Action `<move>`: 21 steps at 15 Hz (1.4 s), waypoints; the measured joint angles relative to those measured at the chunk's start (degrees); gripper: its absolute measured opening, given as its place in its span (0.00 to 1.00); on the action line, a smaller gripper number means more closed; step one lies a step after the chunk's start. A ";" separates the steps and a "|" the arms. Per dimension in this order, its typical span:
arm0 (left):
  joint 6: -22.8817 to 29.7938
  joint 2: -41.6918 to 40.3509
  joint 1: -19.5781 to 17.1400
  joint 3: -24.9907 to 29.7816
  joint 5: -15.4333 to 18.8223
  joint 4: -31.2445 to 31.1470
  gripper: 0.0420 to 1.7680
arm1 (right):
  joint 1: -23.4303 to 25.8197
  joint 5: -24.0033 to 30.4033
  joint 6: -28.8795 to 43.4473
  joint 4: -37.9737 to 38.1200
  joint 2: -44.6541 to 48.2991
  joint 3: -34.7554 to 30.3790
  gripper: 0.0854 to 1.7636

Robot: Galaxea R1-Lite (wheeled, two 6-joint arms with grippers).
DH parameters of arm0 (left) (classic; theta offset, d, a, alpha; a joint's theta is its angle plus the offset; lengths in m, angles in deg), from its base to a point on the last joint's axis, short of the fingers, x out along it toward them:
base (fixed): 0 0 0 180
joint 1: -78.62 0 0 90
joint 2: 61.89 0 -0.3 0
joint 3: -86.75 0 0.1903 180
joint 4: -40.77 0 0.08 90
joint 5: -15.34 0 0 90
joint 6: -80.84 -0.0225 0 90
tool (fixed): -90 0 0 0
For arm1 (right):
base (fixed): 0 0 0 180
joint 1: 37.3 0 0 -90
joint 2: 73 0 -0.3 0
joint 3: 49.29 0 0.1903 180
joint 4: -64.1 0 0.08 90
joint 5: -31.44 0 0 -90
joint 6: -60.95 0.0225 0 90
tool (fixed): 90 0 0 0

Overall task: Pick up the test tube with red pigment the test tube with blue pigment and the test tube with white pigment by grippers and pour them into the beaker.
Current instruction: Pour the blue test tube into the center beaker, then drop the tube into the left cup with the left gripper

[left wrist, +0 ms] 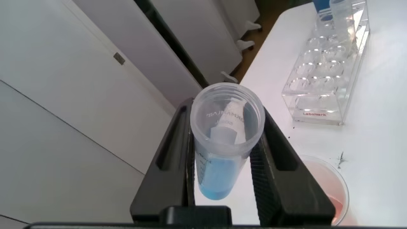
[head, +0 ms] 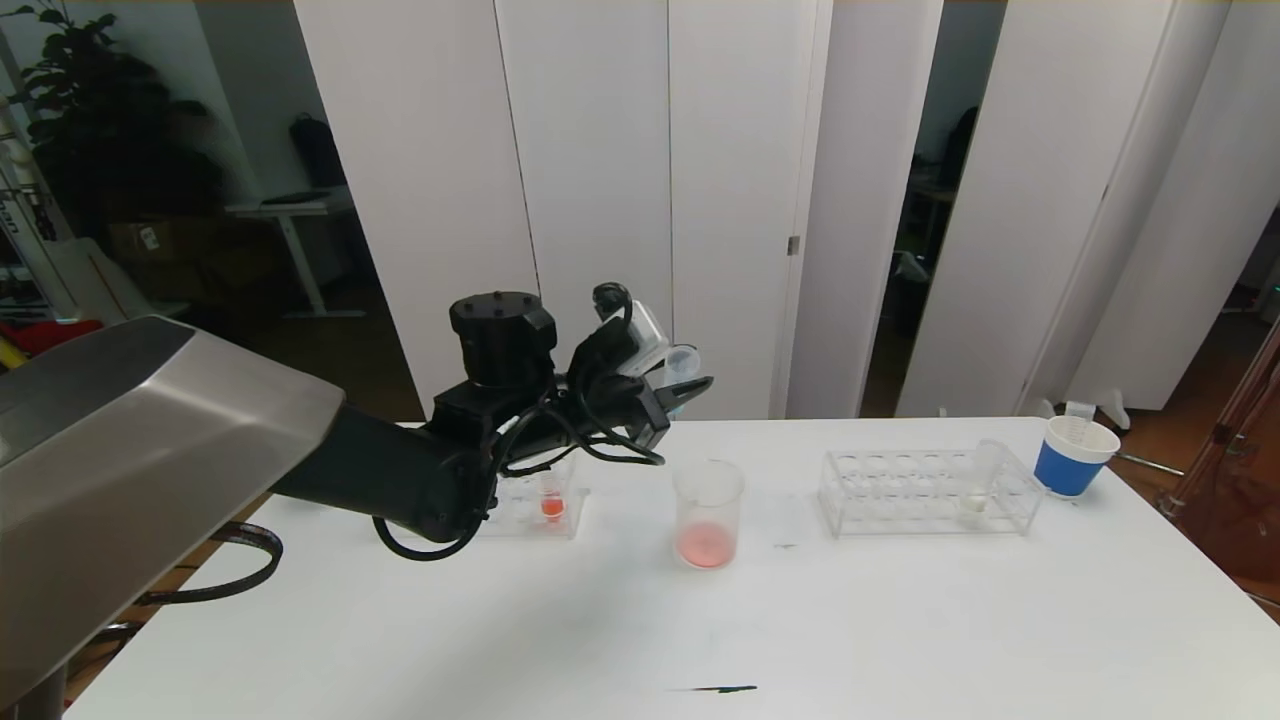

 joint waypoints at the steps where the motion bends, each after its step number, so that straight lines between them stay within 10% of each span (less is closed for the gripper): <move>1: -2.04 1.00 0.04 -0.39 0.22 0.85 0.31 | 0.00 0.02 0.00 0.00 0.00 0.00 0.99; 10: -7.00 6.16 -0.82 -3.25 9.20 5.13 0.31 | 0.00 0.00 0.00 0.02 0.00 0.00 0.99; 21: -27.81 11.28 -3.41 -3.84 9.07 11.75 0.31 | 0.00 0.05 0.00 0.02 0.00 0.00 0.99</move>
